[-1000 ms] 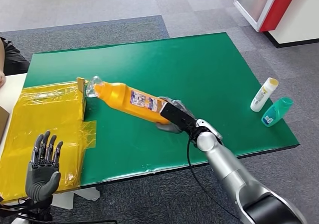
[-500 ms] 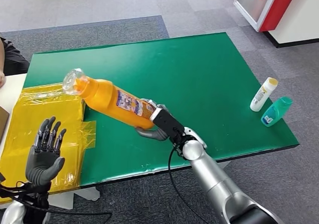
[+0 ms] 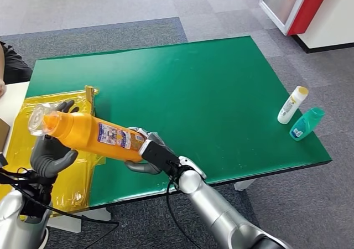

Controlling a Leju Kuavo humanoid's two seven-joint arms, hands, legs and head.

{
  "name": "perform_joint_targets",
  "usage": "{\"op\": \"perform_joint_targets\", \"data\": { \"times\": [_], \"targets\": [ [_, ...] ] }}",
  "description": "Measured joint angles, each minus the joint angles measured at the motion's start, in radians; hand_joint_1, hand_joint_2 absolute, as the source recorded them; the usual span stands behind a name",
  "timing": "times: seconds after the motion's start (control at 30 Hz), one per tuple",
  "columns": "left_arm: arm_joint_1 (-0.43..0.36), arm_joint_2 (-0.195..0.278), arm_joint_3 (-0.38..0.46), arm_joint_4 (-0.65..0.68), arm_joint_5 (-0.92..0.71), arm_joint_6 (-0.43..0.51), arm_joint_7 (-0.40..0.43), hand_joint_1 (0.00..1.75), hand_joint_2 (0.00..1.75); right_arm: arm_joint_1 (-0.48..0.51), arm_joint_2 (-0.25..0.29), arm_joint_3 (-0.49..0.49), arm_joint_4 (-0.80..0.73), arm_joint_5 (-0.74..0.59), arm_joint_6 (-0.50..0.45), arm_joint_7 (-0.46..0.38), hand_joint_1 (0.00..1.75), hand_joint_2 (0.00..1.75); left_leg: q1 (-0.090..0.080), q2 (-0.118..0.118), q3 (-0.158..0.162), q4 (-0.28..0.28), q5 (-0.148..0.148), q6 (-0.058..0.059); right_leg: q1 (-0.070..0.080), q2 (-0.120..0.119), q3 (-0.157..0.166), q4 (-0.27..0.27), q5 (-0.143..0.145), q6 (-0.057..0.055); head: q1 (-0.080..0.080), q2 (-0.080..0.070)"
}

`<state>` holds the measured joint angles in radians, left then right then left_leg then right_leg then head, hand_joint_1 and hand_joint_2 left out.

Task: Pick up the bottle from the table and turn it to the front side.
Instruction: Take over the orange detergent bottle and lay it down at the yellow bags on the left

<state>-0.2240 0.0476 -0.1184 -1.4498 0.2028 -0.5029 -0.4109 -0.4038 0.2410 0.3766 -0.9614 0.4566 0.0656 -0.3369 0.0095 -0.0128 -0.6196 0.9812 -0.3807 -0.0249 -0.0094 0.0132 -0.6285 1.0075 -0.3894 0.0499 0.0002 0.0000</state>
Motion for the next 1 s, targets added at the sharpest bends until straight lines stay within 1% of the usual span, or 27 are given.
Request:
{"op": "perform_joint_targets", "data": {
  "times": [0.13,0.53,0.57,0.6,0.67,0.7,0.73,0.83,1.0],
  "targets": [
    [-0.018,0.024,-0.049,0.001,0.015,-0.002,0.000,0.00,1.75,-0.003,0.004,0.005,0.040,0.006,-0.010,-0.004,1.75,1.75,0.000,0.000,0.000,0.000,0.000,0.000,0.000,0.000,0.000,0.000,0.000,0.000,0.000,0.000],
    [-0.036,0.071,-0.124,0.006,0.041,-0.021,0.004,0.00,1.75,-0.024,0.011,0.006,0.129,0.013,-0.019,-0.012,1.75,1.75,0.000,0.000,0.000,0.000,0.000,0.000,0.000,0.000,0.000,0.000,0.000,0.000,0.000,0.000],
    [-0.037,0.075,-0.129,0.007,0.040,-0.020,0.004,0.08,1.75,-0.026,0.011,0.006,0.134,0.013,-0.020,-0.014,1.75,1.75,0.000,0.000,0.000,0.000,0.000,0.000,0.000,0.000,0.000,0.000,0.000,0.000,0.000,0.000],
    [-0.037,0.078,-0.133,0.008,0.040,-0.018,0.004,0.49,1.75,-0.028,0.011,0.006,0.140,0.013,-0.021,-0.014,1.75,1.75,0.000,0.000,0.000,0.000,0.000,0.000,0.000,0.000,0.000,0.000,0.000,0.000,0.000,0.000],
    [-0.038,0.082,-0.140,0.009,0.038,-0.010,0.004,1.36,1.75,-0.030,0.011,0.006,0.150,0.013,-0.023,-0.015,1.75,1.75,0.000,0.000,0.000,0.000,0.000,0.000,0.000,0.000,0.000,0.000,0.000,0.000,0.000,0.000],
    [-0.038,0.083,-0.143,0.009,0.035,-0.002,0.005,1.71,1.75,-0.031,0.011,0.006,0.154,0.013,-0.025,-0.015,1.75,1.75,0.000,0.000,0.000,0.000,0.000,0.000,0.000,0.000,0.000,0.000,0.000,0.000,0.000,0.000],
    [-0.038,0.083,-0.146,0.010,0.030,0.009,0.008,1.75,1.75,-0.031,0.011,0.006,0.157,0.014,-0.027,-0.016,1.75,1.75,0.000,0.000,0.000,0.000,0.000,0.000,0.000,0.000,0.000,0.000,0.000,0.000,0.000,0.000],
    [-0.037,0.080,-0.153,0.010,0.006,0.050,0.022,1.75,1.75,-0.030,0.010,0.005,0.164,0.015,-0.033,-0.015,1.75,1.75,0.000,0.000,0.000,0.000,0.000,0.000,0.000,0.000,0.000,0.000,0.000,0.000,0.000,0.000],
    [-0.037,0.059,-0.166,0.006,-0.045,0.108,0.040,1.75,1.75,-0.021,0.007,0.002,0.166,0.020,-0.038,-0.012,1.75,1.75,0.000,0.000,0.000,0.000,0.000,0.000,0.000,0.000,0.000,0.000,0.000,0.000,0.000,0.000]
  ]
}}
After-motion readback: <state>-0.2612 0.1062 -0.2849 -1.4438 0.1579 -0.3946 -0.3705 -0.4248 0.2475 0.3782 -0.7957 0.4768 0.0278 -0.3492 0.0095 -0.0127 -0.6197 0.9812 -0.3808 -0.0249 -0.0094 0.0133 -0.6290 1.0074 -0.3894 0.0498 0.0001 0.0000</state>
